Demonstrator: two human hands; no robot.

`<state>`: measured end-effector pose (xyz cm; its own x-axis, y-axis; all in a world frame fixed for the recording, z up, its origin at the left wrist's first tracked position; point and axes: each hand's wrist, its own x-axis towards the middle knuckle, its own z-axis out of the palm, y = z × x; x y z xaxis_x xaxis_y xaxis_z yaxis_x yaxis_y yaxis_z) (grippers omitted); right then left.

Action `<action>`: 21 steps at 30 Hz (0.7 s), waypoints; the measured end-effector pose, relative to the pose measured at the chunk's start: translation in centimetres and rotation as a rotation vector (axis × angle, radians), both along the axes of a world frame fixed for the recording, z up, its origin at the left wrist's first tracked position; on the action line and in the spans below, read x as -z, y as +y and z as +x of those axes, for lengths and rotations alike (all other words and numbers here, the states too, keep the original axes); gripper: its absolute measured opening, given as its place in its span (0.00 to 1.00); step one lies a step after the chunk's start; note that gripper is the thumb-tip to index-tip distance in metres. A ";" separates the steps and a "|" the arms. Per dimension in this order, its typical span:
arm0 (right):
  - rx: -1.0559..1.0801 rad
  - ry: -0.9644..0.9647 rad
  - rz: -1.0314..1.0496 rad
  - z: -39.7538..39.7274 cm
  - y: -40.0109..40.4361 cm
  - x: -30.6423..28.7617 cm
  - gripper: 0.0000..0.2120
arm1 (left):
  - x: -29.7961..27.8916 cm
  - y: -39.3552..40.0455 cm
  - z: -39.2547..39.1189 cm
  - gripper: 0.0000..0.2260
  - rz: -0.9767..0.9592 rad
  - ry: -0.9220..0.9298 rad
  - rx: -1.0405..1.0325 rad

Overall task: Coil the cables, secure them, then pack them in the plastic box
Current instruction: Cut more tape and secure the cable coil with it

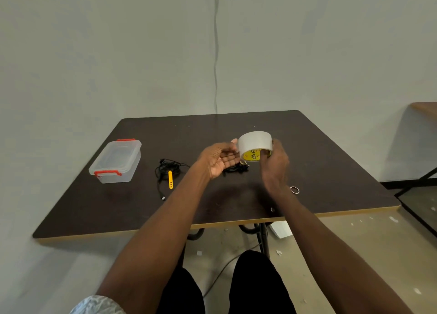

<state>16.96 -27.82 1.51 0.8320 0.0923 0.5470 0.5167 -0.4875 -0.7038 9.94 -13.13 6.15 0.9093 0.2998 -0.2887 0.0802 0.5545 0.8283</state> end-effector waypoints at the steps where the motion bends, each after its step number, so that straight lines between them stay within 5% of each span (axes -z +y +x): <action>1: 0.001 0.004 0.003 -0.2 0.1 0.0 0.17 | -0.1 0.0 -0.2 0.10 -0.003 0.003 0.006; 21: -0.043 -0.022 -0.100 0.2 -1.2 0.6 0.17 | -0.2 -0.2 -0.1 0.02 0.223 0.172 0.011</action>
<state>17.16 -29.02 0.88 0.8141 0.1826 0.5512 0.5534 -0.5315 -0.6413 9.81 -13.36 6.32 0.8564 0.3632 -0.3670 0.2352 0.3584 0.9035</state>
